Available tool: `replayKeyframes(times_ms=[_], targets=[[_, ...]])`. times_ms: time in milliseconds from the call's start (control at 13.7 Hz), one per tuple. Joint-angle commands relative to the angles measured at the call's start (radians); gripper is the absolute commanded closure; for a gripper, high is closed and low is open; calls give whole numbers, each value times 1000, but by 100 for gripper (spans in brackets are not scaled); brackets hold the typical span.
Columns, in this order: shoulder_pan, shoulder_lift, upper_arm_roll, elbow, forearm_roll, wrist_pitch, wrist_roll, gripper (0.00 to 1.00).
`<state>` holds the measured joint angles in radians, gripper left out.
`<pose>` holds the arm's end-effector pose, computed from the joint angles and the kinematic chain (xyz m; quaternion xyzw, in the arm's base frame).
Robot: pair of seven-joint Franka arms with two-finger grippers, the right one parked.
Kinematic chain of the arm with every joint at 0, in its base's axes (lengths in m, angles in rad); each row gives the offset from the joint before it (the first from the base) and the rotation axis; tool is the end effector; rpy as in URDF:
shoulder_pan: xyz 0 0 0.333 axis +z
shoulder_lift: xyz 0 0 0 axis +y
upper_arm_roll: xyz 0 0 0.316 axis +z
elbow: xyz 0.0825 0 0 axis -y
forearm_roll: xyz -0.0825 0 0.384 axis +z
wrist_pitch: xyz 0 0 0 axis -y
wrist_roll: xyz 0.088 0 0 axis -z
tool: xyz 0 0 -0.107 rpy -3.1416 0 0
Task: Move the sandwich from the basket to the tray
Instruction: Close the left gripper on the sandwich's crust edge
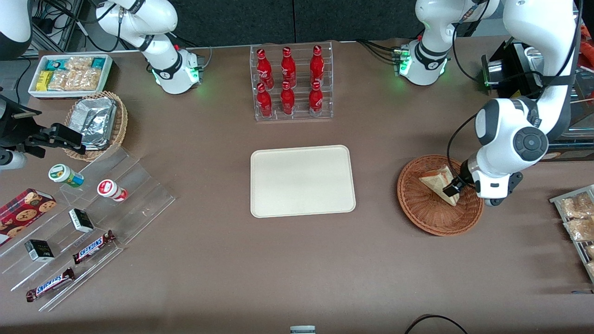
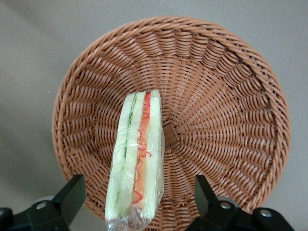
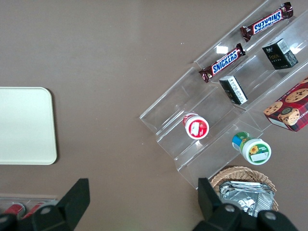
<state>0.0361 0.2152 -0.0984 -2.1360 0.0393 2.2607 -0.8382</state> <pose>0.5560 -0.0331 0.2986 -0.9294 -0.3663 0.0384 0.0230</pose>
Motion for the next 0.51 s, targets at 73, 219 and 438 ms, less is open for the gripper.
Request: replayKeyframes(times_ms=[73, 219, 438], targets=[[-15, -2, -3, -74, 2, 85, -33, 0], [-22, 10, -3, -88, 2, 109, -42, 0], [-42, 21, -1, -105, 2, 109, -55, 0]])
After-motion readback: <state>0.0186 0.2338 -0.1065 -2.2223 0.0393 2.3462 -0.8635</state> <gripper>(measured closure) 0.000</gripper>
